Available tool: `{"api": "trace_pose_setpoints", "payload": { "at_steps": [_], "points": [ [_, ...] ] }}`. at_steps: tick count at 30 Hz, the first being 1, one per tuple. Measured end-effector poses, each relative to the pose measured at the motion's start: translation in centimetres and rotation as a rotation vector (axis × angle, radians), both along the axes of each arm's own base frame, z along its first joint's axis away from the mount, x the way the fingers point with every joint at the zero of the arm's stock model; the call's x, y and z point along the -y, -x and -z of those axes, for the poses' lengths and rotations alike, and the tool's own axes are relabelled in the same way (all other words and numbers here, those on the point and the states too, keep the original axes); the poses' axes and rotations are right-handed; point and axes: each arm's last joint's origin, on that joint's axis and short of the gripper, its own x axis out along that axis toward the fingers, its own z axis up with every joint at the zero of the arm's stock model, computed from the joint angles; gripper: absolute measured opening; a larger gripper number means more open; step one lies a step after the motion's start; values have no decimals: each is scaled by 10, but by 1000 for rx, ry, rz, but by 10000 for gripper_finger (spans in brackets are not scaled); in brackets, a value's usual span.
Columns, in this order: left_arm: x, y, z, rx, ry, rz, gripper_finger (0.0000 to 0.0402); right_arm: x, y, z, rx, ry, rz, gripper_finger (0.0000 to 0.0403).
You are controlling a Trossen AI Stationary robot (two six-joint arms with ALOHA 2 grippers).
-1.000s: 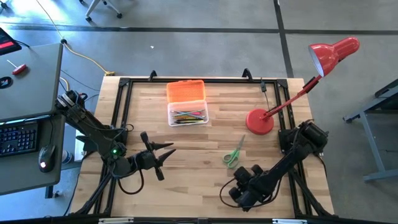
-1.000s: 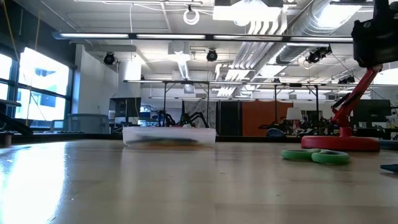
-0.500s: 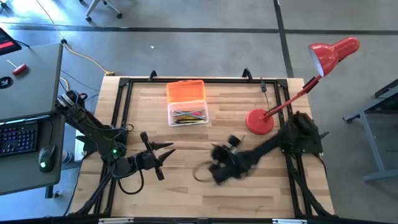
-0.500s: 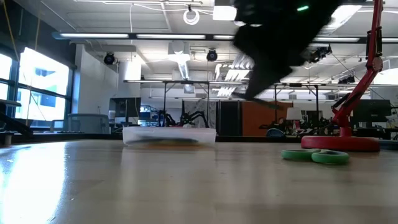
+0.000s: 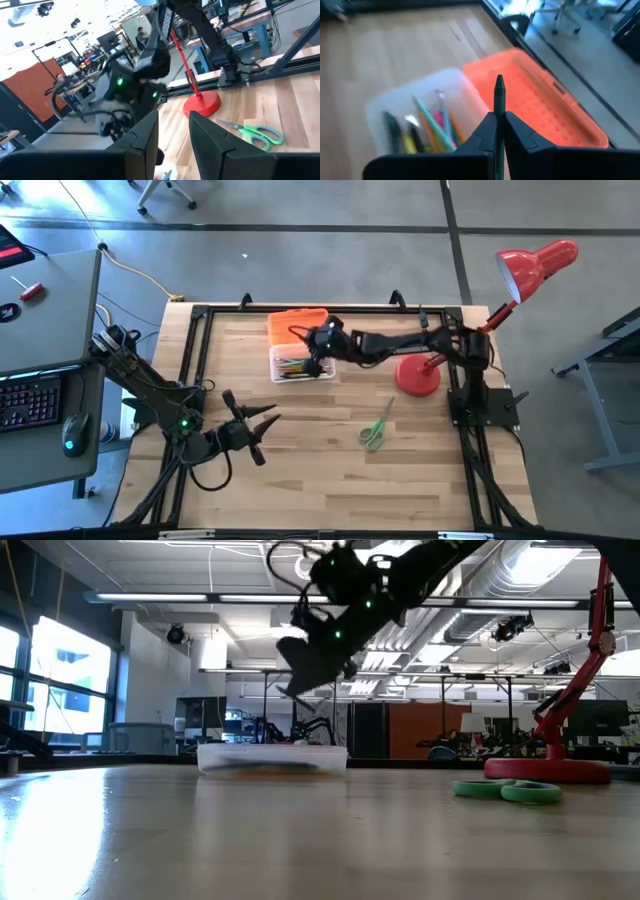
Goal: Pick & place school supplies into a supply box
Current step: Put the dark green crayon into the orange supply box, then put the green scissors into the orange supply box
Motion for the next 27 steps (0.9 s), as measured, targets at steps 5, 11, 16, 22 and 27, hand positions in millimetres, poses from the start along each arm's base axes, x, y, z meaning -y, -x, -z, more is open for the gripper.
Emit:
{"api": "trace_pose_setpoints", "payload": {
  "at_steps": [5,11,16,22,27],
  "points": [
    [0,0,1,-6,-6,0,140,10,-5,27,-72,-15,-54,3],
    [0,0,1,-5,-5,0,140,10,-8,39,-102,-3,-57,19],
    [0,0,1,-6,-6,0,140,10,-7,39,-118,15,-66,48],
    [0,0,1,-5,-5,0,140,4,-4,36,-144,21,-10,84],
    [0,0,1,-6,-6,0,140,-39,6,4,-173,-9,-112,96]
  ]
}}
